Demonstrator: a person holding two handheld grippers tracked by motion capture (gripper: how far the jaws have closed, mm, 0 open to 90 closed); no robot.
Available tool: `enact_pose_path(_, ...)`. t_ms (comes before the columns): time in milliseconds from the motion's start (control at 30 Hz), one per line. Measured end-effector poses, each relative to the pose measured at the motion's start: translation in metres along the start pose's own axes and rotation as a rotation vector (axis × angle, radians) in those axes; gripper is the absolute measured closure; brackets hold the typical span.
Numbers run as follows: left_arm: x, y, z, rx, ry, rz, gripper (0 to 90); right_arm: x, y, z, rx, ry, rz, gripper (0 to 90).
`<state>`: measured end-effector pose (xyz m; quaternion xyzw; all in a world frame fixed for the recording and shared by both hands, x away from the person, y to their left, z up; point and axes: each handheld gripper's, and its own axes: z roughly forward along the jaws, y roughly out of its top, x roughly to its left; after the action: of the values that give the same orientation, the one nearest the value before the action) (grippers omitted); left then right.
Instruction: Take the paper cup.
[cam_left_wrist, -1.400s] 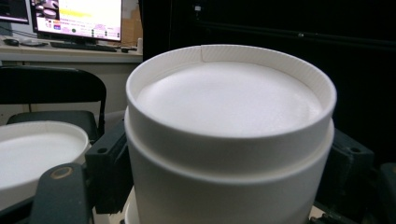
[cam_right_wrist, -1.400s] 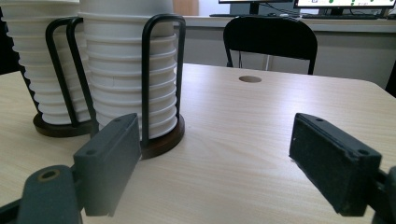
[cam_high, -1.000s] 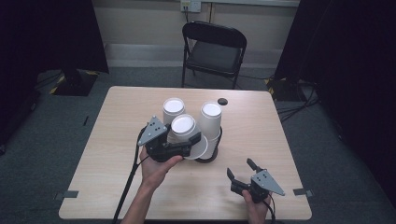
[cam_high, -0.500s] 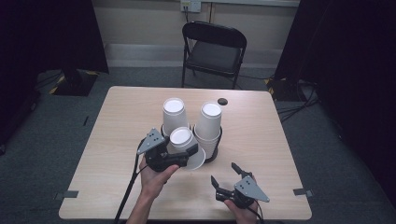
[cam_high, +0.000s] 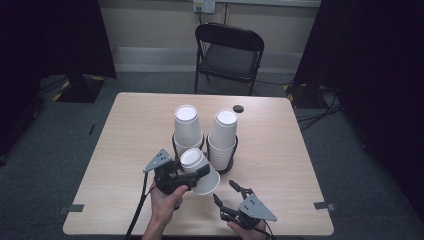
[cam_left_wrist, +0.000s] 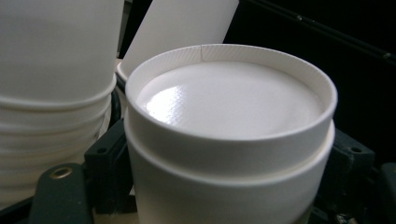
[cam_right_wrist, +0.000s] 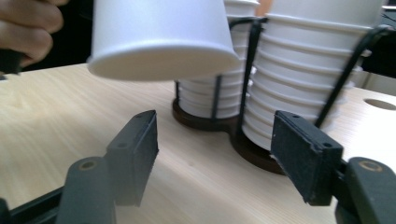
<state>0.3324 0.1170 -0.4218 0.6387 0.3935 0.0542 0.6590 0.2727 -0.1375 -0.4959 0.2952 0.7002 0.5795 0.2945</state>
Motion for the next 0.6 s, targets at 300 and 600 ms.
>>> enact_pose_path(300,0.005,-0.011,-0.009,-0.013,-0.007,-0.070,20.3,0.006,0.002,0.006,-0.050,0.060,-0.013,29.2)
enact_pose_path(600,0.006,-0.017,-0.014,-0.017,-0.013,-0.115,20.3,0.006,0.004,0.008,-0.081,0.047,-0.008,24.0)
